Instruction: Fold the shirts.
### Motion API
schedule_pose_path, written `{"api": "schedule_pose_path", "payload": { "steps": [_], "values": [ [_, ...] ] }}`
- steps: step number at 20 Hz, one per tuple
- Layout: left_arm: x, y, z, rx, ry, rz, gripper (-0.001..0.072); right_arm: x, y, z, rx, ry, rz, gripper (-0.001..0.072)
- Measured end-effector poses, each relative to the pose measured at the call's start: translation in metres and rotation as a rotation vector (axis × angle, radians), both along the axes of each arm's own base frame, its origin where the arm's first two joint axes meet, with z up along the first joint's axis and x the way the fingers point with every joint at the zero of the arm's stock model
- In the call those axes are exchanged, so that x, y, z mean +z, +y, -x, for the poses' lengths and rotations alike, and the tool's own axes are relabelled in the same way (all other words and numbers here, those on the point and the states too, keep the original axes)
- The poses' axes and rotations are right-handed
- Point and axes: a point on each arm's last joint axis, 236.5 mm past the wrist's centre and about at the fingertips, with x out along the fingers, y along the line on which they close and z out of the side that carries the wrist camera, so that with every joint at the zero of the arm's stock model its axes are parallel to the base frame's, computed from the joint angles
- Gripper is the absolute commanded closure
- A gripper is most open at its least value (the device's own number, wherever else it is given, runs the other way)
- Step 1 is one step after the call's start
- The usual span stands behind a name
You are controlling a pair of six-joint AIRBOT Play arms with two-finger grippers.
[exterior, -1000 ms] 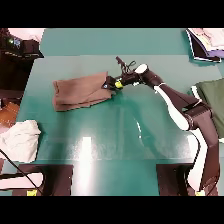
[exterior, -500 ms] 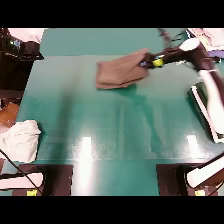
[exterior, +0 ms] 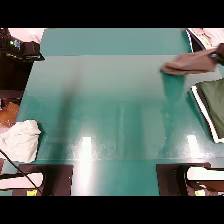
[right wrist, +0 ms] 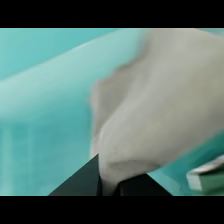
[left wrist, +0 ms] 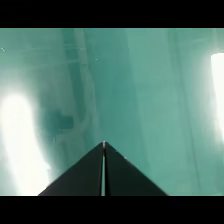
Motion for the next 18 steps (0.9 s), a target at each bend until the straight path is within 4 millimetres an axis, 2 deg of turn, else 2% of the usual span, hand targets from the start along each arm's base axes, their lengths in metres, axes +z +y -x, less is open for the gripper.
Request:
{"api": "schedule_pose_path", "payload": {
  "steps": [2,6,10,12,15,18],
  "values": [
    [0.000,-0.001,0.000,0.000,0.001,0.006,0.0680,0.015,-0.027,0.012,-0.054,-0.034,0.032,0.0697],
    [0.001,-0.003,0.000,-0.003,0.001,0.011,0.0680,0.052,-0.053,0.026,-0.106,-0.109,0.100,0.0698],
    [0.001,-0.003,0.000,-0.004,0.001,0.012,0.0680,0.106,-0.056,0.035,-0.103,-0.194,0.181,0.0698],
    [0.001,-0.003,0.000,-0.004,0.001,0.012,0.0680,0.125,-0.053,0.043,-0.087,-0.205,0.220,0.0698],
    [0.001,-0.003,0.001,-0.005,0.001,0.012,0.0680,0.135,-0.049,0.058,-0.062,-0.160,0.268,0.0697],
    [0.001,-0.003,0.001,-0.011,-0.001,0.008,0.0680,0.130,-0.045,0.076,-0.048,-0.077,0.286,0.0696]
  ]
}}
